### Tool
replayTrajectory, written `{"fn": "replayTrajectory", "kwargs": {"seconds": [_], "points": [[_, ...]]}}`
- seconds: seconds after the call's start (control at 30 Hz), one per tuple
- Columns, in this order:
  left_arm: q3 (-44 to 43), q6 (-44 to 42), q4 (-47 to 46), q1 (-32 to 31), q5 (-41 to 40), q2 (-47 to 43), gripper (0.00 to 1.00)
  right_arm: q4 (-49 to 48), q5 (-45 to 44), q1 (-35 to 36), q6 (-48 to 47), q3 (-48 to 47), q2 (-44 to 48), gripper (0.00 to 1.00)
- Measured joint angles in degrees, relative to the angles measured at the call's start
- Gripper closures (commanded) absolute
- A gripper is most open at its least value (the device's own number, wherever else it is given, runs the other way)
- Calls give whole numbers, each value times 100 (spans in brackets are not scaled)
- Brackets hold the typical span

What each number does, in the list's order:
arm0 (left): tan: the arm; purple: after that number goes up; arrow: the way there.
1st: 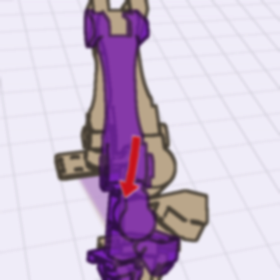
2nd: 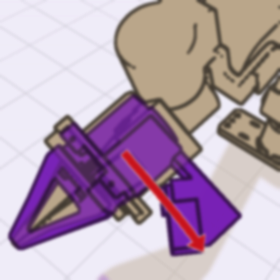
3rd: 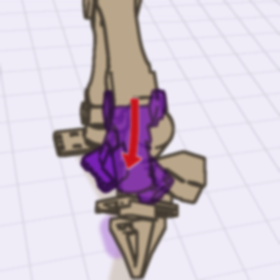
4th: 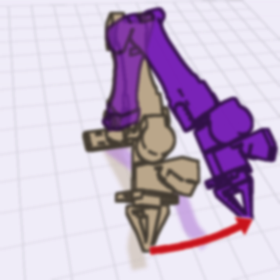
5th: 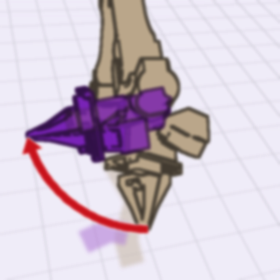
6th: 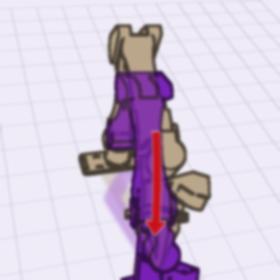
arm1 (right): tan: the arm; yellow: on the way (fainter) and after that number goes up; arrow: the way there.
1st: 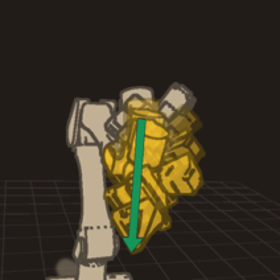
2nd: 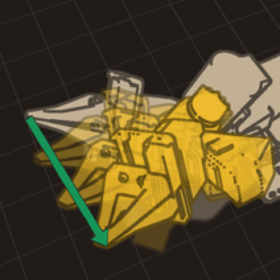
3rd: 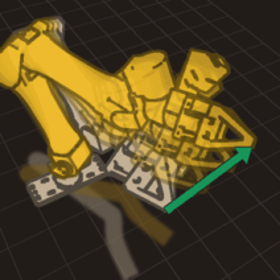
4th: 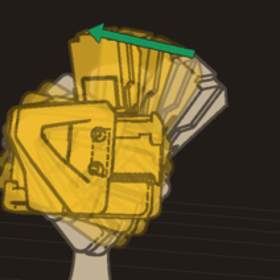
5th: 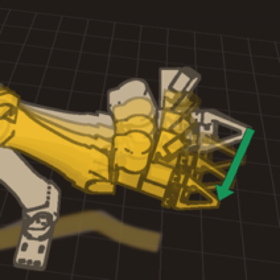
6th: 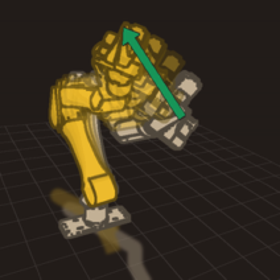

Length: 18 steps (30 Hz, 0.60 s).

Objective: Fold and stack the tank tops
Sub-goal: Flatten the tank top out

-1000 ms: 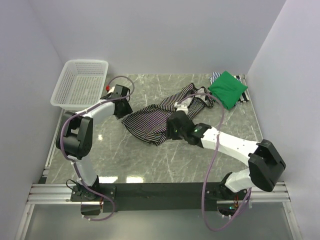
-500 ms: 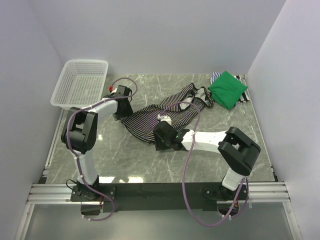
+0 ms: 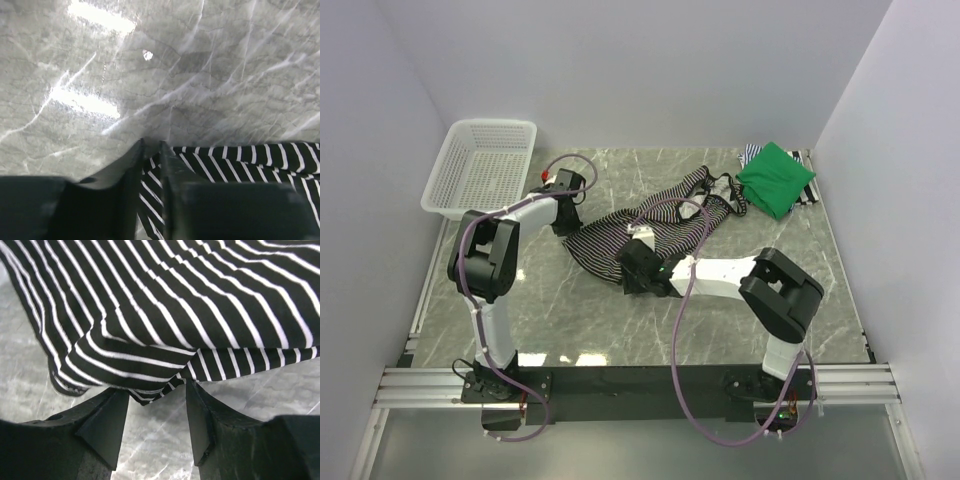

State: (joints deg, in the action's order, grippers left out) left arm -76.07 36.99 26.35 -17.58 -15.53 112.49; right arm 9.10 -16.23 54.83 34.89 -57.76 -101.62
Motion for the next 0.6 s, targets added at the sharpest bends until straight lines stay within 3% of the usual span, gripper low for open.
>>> {"fn": "replayTrajectory", "kwargs": {"seconds": [0.07,0.13,0.2,0.27,0.4,0.6], "points": [[-24,4,9,0,-31,24,91,44,-96,0,0,-72,-63,49],[-48,-17,31,0,-37,33,99,107,-190,0,-15,-146,-111,69],[-85,-33,107,0,-35,37,99,153,-306,0,4,-177,-125,90],[-120,-37,181,2,-33,37,99,225,-424,-4,7,-179,-114,100],[-234,-37,354,70,20,-61,99,542,-601,-50,13,-111,190,100],[-223,-35,457,376,382,-973,99,1443,-931,-212,-68,127,1644,100]]}}
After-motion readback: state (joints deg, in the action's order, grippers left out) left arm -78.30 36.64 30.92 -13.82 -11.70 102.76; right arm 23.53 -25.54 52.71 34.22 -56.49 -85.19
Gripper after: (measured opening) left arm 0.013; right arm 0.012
